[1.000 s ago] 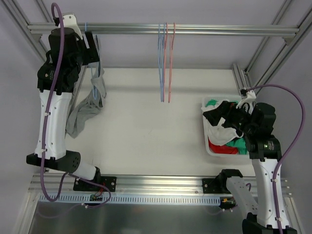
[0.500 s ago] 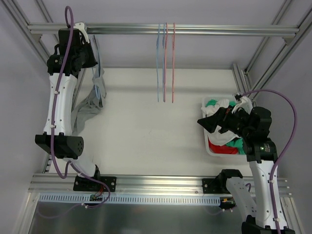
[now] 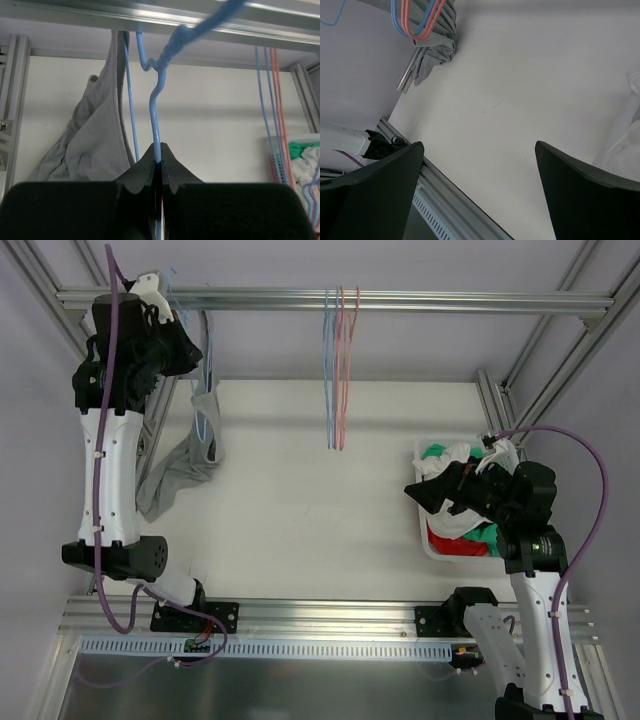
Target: Remove the tank top from the hanger
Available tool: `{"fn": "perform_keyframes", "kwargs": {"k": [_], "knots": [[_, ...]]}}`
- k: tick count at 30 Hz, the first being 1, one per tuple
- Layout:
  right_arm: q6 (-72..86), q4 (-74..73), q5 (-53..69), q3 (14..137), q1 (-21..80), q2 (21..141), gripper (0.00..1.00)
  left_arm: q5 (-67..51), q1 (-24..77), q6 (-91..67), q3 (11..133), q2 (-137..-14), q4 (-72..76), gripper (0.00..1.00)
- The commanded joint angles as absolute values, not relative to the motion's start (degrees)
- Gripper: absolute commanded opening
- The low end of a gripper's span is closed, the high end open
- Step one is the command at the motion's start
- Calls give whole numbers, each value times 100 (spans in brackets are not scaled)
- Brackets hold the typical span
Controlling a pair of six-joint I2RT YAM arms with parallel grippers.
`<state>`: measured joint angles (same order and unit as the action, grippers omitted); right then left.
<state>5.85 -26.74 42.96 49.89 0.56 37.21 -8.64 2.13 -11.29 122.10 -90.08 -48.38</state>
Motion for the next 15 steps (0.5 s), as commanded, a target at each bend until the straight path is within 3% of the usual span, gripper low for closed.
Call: {"fn": "perform_keyframes", "kwargs": {"k": [1,6,10,15], "knots": [[738,-2355,4509,4957,26,3630,99,-1362,158,-1301,12341,-8517,-4377,0],[738,-2329,4553,4922,26,3595,99,-1809,158,-1424,11560,-7956,-4351,0],[817,-1996,5034,4703,26,3542,99,-2381,316,-1407,9920,-6728,-4324,0],[1221,-1091,5466,4193,245,3332,100,-2408,1228,-1380,7591,-5197,-4096,0]]}}
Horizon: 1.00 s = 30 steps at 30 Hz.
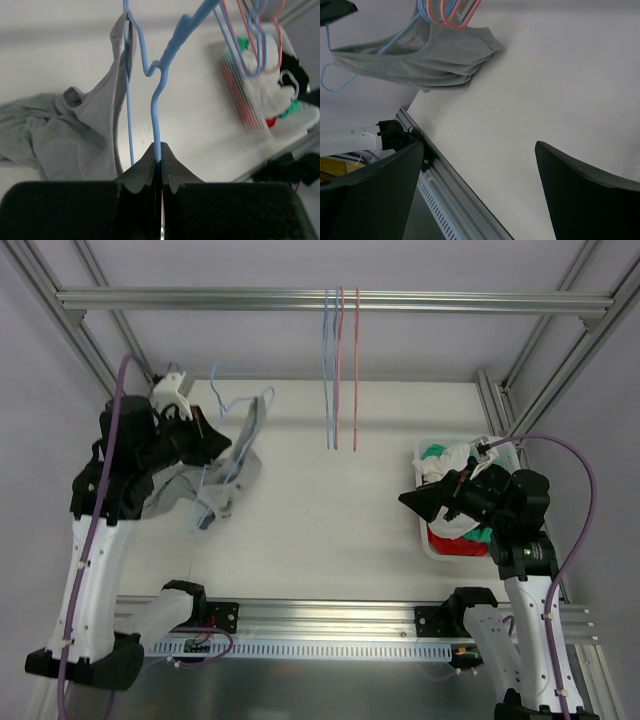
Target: Remove the tank top from the hanger
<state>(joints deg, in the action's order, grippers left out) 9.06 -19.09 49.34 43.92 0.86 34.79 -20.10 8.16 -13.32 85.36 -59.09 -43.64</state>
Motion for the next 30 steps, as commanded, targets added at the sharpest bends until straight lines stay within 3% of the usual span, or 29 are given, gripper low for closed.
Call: {"fn": "perform_keyframes", "kwargs": {"k": [1,6,8,11,13,14,18,21,26,29,30], "knots": [[1230,-977,5475,4097,342,3296,99,-2469,1344,-1362,7289,-4716,-4035,0],[1361,-99,4959,3385,1315,3173,100,-3171,1459,-1459,5839,-3508,-3885,0],[1581,700,4694,2921,1912,3190,98,-4022,1459,-1625,5547,-3226,-3876,0],[1802,1493,3520,2541,2713,3260,93,-4885,1459,-1845,4950,-3024,-3850,0],[1523,1556,2018,2513,3802,3427,90,-5070,1459,-1959,4615,-2797,-3806,0],[1373,1530,1578,2592,4510,3758,88,-5158,1459,-2003,4553,-2725,-3788,0],[853,1766,-198,3075,5605,4882,77,-5370,1459,-2276,4500,-2444,-3727,0],[791,1889,-369,3550,5818,5840,66,-5405,1459,-2417,4605,-2320,-3691,0],[668,2232,-413,4086,5985,6547,63,-5519,1459,-2461,4632,-2285,-3674,0],[580,2250,-492,4218,5985,6601,45,-5511,1459,-2435,4562,-2285,-3674,0],[545,2241,-562,4227,5994,6609,34,-5511,1459,-2435,4553,-2285,-3674,0]]}}
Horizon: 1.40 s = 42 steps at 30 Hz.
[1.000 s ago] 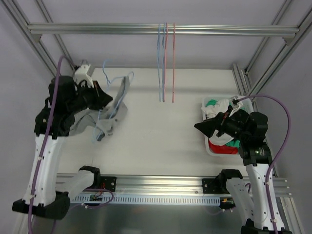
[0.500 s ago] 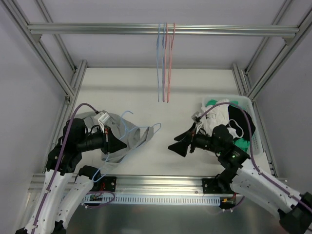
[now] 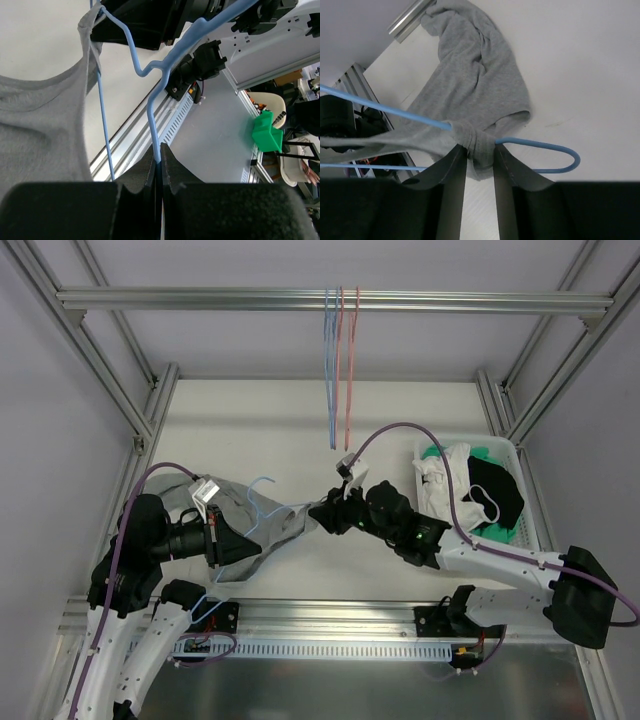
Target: Remove the tank top from the hanger
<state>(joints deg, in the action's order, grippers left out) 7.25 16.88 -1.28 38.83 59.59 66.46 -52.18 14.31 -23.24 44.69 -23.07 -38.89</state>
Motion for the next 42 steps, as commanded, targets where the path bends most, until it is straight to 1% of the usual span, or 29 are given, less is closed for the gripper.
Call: {"fn": "perform_keyframes", "kwargs": {"k": [1,2,3,4,5,8,9,12,14,15,16,17,19,22,23,24,25,26,27,28,29,30,33,34,35,37,38,39,42], "knots": [[528,2224,-589,4236,5994,6601,28,-5511,1459,-2426,4553,-2268,-3665,0],[493,2215,-598,4236,5985,6601,22,-5511,1459,-2426,4553,-2259,-3674,0],[483,2197,-650,4245,5985,6618,7,-5493,1450,-2426,4579,-2241,-3674,0],[466,2145,-676,4236,5985,6609,2,-5484,1459,-2426,4597,-2241,-3665,0],[457,2101,-694,4228,5994,6592,0,-5467,1459,-2417,4631,-2250,-3665,0],[396,1671,-1246,4201,5977,6251,0,-5335,1450,-2391,4658,-2267,-3665,0],[387,1313,-1709,4192,5942,6101,0,-5335,1450,-2356,4650,-2311,-3674,0],[316,531,-2407,4218,5565,5495,0,-5615,1450,-2277,4641,-2460,-3665,0],[246,247,-2575,4210,4959,5266,0,-5870,1459,-2233,4815,-2513,-3665,0],[272,37,-2366,4201,4705,5125,0,-5949,1459,-2180,4912,-2540,-3665,0],[342,26,-2034,4210,4198,5089,0,-6063,1450,-2154,5052,-2557,-3656,0],[412,26,-1439,4227,4036,5054,0,-6317,1450,-2092,5367,-2575,-3630,0],[404,-228,-1144,4350,3999,4914,0,-6477,1459,-2057,5720,-2593,-3543,0],[431,-255,-126,4595,3990,4528,0,-6574,1459,-2371,6274,-2461,-2728,0],[465,-246,451,4684,3999,4396,0,-6583,1459,-2582,6371,-2444,-2324,0],[605,-263,640,4780,3999,4264,0,-6557,1459,-3184,6372,-2426,-1207,0],[685,-255,850,5007,3999,4002,0,-6504,1459,-3599,6294,-2417,-430,0],[764,-246,1348,5140,3990,3886,0,-6408,1450,-4508,5919,-2382,526,0],[947,-203,1597,5272,3990,3789,0,-6216,1459,-4892,5663,-2382,2529,0],[1080,-124,1861,5369,3999,3658,0,-5631,1450,-5200,5434,-2425,3297,0],[1203,-45,2333,5501,3999,3621,0,-5329,1450,-5490,5214,-2652,3835,0],[1474,182,2538,5545,3999,3612,0,-5100,1459,-5537,5212,-2828,4546,0],[1801,500,3338,5625,4121,3717,0,-4598,1520,-5827,5554,-3698,5498,0],[1837,536,3505,5642,4331,3779,0,-4214,1686,-5818,5642,-3874,6050,0],[1759,467,3655,5660,4507,3945,0,-4001,1809,-5549,5695,-4120,6151,0],[1243,55,3499,5800,5041,4095,0,-3632,2055,-5126,5800,-4288,6161,0],[1057,-556,3254,5879,5202,4287,0,-3317,2257,-4767,5827,-4446,6161,0],[907,-763,3130,6010,5316,4385,0,-3209,2320,-4685,5836,-4526,6179,0],[555,-1317,2559,6021,5642,4701,0,-3453,2355,-4510,5941,-4790,6110,0]]}}
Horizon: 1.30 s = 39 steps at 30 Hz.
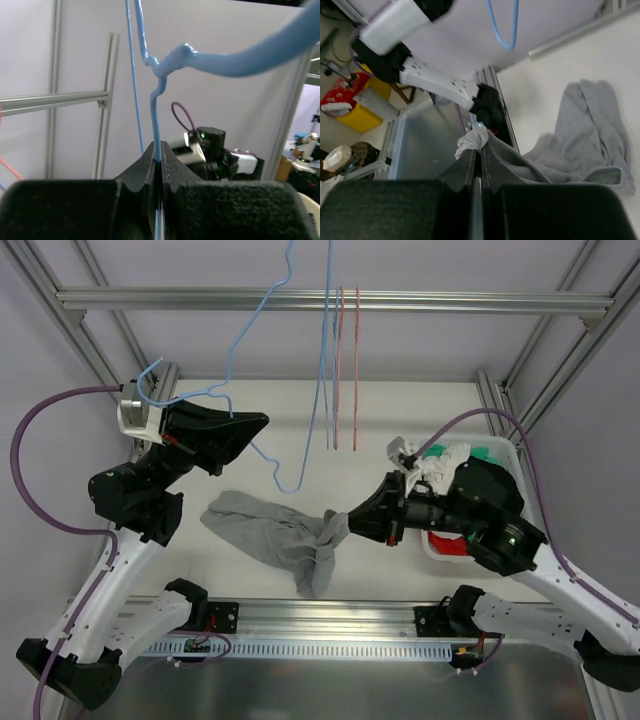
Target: Remove the tank top from the hanger
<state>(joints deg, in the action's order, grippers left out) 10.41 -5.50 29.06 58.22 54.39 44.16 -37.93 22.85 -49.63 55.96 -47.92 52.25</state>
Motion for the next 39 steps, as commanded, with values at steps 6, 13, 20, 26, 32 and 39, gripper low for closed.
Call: {"fn": "perform_keyframes", "kwargs": {"k": [6,13,20,26,32,39], "knots": [[316,-1512,1145,5783,6239,5825,0,-1583,2355,-2330,6390,-3553,594,0],[492,-1161,124,6626,6653,7732,1,-90,2347,-2214,6020,-2926,-2353,0],[554,-1186,-509,7347,6662,8473,89,-95,2347,-2048,6555,-4260,-3428,0],[369,-1827,-1335,6769,6653,6972,99,-614,2347,-1732,7627,-5613,-3630,0],[430,-2169,-1187,5855,6653,5161,100,-827,2522,-1521,8980,-6887,-3665,0],[527,-2663,-1125,5459,6653,3789,100,192,3199,-1222,11485,-8682,-4394,0]]}}
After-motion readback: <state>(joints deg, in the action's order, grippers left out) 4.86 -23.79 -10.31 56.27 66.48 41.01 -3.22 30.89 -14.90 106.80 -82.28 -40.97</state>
